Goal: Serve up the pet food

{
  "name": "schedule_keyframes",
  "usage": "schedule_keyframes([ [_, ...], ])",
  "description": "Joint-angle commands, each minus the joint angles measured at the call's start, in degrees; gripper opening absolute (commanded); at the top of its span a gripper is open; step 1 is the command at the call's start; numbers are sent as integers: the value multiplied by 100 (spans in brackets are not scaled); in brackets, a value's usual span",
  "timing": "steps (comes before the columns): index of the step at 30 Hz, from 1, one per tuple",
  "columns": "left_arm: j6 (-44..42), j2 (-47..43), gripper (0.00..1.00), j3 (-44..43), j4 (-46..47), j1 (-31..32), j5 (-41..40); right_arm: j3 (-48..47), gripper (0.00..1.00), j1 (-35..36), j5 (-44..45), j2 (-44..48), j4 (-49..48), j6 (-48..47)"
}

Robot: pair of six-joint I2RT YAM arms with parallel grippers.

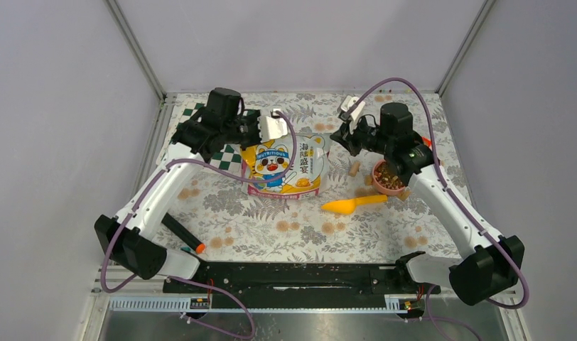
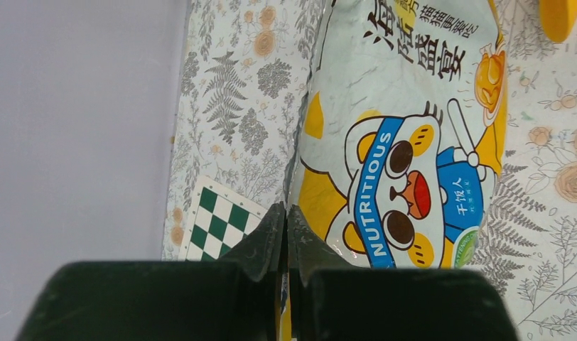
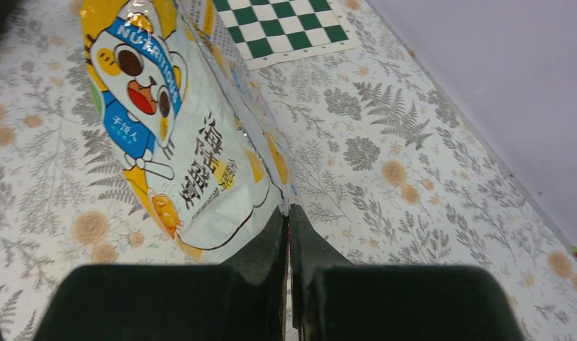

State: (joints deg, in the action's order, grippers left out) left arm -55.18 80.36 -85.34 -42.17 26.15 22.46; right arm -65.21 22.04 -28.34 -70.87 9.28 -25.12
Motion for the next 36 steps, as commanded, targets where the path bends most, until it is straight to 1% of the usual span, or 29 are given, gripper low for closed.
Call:
schedule_keyframes([
  [1, -120, -294, 0, -24, -399, -267, -603, -230, 0, -517, -404, 459, -131, -96],
  [4, -181, -131, 0, -92, -304, -17, -159, -477, 0, -519, -761, 304, 140, -26],
  [5, -178, -59, 3, -159, -305, 39, -71, -538, 1, -517, -823, 256, 221, -24],
  [6, -178, 7, 9, -219, -303, 104, -16, -571, 6, -517, -850, 231, 286, -19],
  [7, -172, 89, 12, -291, -306, 167, 32, -582, 13, -517, -872, 204, 335, -34],
  [9, -162, 250, 20, -386, -302, 287, 139, -570, 30, -517, -972, 182, 419, -95],
  [11, -164, 403, 23, -461, -302, 386, 162, -526, 45, -517, -1121, 167, 441, -164],
  [12, -168, 475, 25, -496, -303, 433, 146, -531, 49, -515, -1216, 132, 495, -234],
  [14, -142, 634, 28, -573, -300, 510, 107, -630, 54, -504, -1381, -49, 608, -365],
  [17, -95, 812, 31, -742, -302, 600, 55, -875, 60, -485, -1380, -441, 709, -411],
  [18, -75, 857, 33, -803, -301, 633, 28, -921, 66, -459, -1368, -505, 731, -463],
  [20, -77, 926, 35, -896, -296, 675, 20, -960, 70, -415, -1368, -600, 679, -585],
  [24, -44, 962, 39, -925, -71, 798, 45, -1099, 70, -318, -1442, -826, 679, -804],
  [30, 81, 1040, 40, -950, 214, 925, 185, -1241, 65, -133, -1521, -1132, 685, -896],
  [33, 160, 1098, 40, -950, 343, 977, 257, -1319, 57, -17, -1495, -1275, 680, -905],
  [35, 216, 1149, 40, -954, 478, 1016, 277, -1364, 46, 41, -1474, -1356, 680, -910],
  [36, 236, 1180, 40, -952, 539, 1034, 259, -1383, 38, 64, -1469, -1385, 681, -903],
])
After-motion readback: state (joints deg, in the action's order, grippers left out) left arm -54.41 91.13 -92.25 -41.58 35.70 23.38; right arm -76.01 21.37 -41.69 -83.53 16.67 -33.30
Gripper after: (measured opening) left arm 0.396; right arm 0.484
